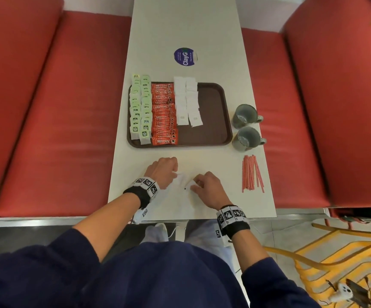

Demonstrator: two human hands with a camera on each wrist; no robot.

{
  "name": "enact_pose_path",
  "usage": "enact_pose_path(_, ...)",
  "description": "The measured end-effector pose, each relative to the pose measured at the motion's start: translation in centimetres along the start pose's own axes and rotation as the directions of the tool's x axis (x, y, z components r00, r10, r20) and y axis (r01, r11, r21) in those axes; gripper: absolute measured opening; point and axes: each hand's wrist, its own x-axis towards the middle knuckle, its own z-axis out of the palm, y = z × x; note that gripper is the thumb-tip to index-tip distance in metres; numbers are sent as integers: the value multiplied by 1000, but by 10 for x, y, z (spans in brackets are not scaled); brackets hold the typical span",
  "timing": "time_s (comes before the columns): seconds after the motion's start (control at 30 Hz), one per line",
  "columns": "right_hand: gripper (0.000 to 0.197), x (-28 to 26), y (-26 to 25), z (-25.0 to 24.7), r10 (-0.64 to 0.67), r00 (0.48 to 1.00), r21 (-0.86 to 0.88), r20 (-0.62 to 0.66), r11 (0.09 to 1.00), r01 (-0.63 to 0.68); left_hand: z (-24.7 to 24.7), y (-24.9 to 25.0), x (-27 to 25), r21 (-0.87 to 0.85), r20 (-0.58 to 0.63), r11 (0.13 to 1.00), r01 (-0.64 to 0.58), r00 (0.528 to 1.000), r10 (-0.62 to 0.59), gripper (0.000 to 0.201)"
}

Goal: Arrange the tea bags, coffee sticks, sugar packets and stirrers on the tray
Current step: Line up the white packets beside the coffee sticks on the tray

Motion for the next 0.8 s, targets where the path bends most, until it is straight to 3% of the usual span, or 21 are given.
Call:
enact_pose_path(0.13, 13, -12, -12, -26, -89, 968, 125, -236, 985, 121, -8, -10, -15, -370, -34, 929, 24, 999, -40, 19)
enact_pose_path(0.23, 9, -24, -35, -51, -102, 919, 338, -382, 910, 242, -25, -3, -29, -603, -25, 795, 57, 996, -90, 17)
enact_pose_path(0.33, 19, -31, -53, -69, -77, 897, 493, -436, 813, 309, -45, 9, -41, -758, 21, 649, 71, 996, -84, 21)
enact_pose_path(0.43, 18, -31, -62, -77, -58, 888, 605, -456, 712, 357, -66, 22, -50, -864, -26, 504, -8, 999, -28, 17)
enact_pose_path(0.53, 12, -24, -65, -78, -52, 883, 607, -467, 707, 363, -83, 34, -52, -902, -101, 422, -92, 995, 3, 22)
enact_pose_path(0.63, 9, -17, -68, -80, -91, 881, 574, -464, 726, 378, -92, 45, -46, -888, -178, 439, -137, 983, -53, 22)
enact_pose_path(0.8, 27, -4, -71, -88, -42, 893, 579, -448, 747, 325, -92, 52, -28, -769, -361, 592, -243, 929, -87, 14)
